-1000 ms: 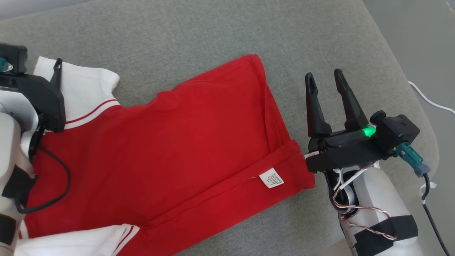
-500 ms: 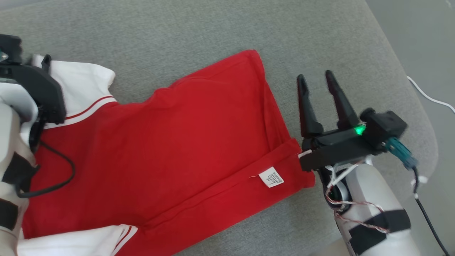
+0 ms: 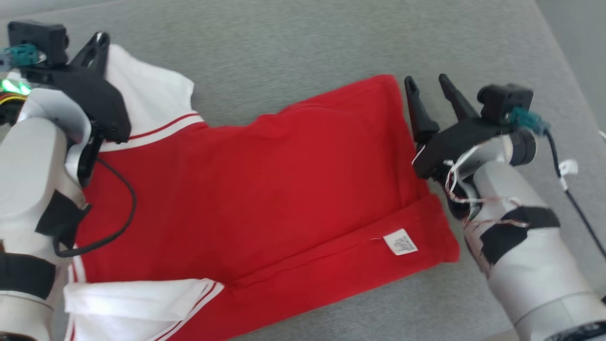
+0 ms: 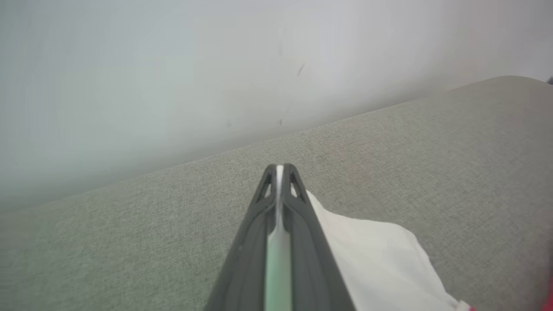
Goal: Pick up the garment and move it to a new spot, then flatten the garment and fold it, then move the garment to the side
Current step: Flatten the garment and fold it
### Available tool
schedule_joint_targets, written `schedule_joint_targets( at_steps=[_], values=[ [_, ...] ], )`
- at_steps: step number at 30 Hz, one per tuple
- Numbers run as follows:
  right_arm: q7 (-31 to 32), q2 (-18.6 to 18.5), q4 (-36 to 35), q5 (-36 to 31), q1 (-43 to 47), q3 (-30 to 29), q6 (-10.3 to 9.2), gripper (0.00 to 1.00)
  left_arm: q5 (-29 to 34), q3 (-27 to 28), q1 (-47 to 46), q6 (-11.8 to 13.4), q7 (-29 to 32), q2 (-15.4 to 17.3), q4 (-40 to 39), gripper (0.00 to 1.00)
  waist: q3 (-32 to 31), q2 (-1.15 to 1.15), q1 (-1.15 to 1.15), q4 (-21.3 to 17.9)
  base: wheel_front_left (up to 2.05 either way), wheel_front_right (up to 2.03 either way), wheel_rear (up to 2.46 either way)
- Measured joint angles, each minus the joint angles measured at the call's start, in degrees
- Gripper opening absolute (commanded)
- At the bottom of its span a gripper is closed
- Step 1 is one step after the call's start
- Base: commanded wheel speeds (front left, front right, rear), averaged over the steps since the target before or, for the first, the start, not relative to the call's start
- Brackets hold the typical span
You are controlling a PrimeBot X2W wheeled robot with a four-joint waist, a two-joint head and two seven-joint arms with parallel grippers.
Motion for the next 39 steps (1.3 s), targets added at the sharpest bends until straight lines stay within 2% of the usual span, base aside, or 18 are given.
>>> schedule_joint_targets(
  at_steps=[8, 10, 11, 12, 17, 24, 29, 33, 39],
  values=[
    [3.53, -0.22, 10.2, 2.71, -5.52, 2.93, 0.0, 1.0, -1.34, -2.35, -0.16, 0.0, -0.82, -1.38, -3.03, 0.0, 0.51, 0.0, 0.0, 4.09, 0.0, 0.0, 0.0],
    [4.56, -0.3, 13.99, 3.08, -7.14, 4.65, 0.0, 0.87, -1.74, -3.08, -0.88, 0.0, -1.16, -1.43, -3.48, 0.0, 1.34, 0.0, 0.0, 5.0, 0.0, 0.0, 0.0],
    [4.36, -0.15, 14.21, 3.71, -7.6, 4.56, 0.0, 0.13, -1.76, -3.21, -1.02, 0.0, -1.29, -1.49, -3.6, 0.0, 1.56, 0.0, 0.0, 5.13, 0.0, 0.0, 0.0],
    [4.12, -0.04, 14.34, 4.61, -8.07, 4.56, 0.0, 0.0, -1.82, -3.36, -1.05, 0.0, -1.41, -1.63, -3.65, 0.0, 1.77, 0.0, 0.0, 5.26, 0.0, 0.0, 0.0],
    [1.75, -0.33, 15.66, 5.12, -10.32, 5.92, 0.0, 0.0, -2.52, -3.56, -1.35, 0.0, -2.12, -1.63, -3.47, 0.0, 2.55, 0.0, 0.01, 5.89, 0.0, 0.0, 0.0],
    [-2.63, -2.13, 17.56, 5.88, -13.28, 6.28, 0.0, 0.0, -4.52, -1.7, -3.28, 0.47, -6.66, -1.72, -3.03, 0.0, 2.47, 0.0, 0.01, 7.18, 0.0, 0.0, 0.0],
    [-4.17, -2.44, 16.97, 5.83, -11.61, 7.91, 0.0, 0.0, -7.19, -1.53, -0.51, 0.4, -9.96, -2.76, -3.85, 0.0, 0.77, 0.0, 0.0, 7.76, 0.0, 0.0, 0.0],
    [-4.46, -4.12, 13.62, 6.05, -7.64, 8.72, 0.0, 0.0, -9.75, -1.72, 4.99, 0.13, -12.26, -3.09, -8.15, 0.0, -1.15, 0.0, 0.0, 8.27, 0.0, 0.0, 0.0],
    [-4.66, -8.01, 2.27, 4.79, 0.95, 6.09, 0.0, 0.0, -13.66, -0.2, 17.52, 0.19, -14.48, -2.64, -19.79, 0.0, -4.1, -0.01, 0.0, 9.32, 0.0, 0.0, 0.0]
  ],
)
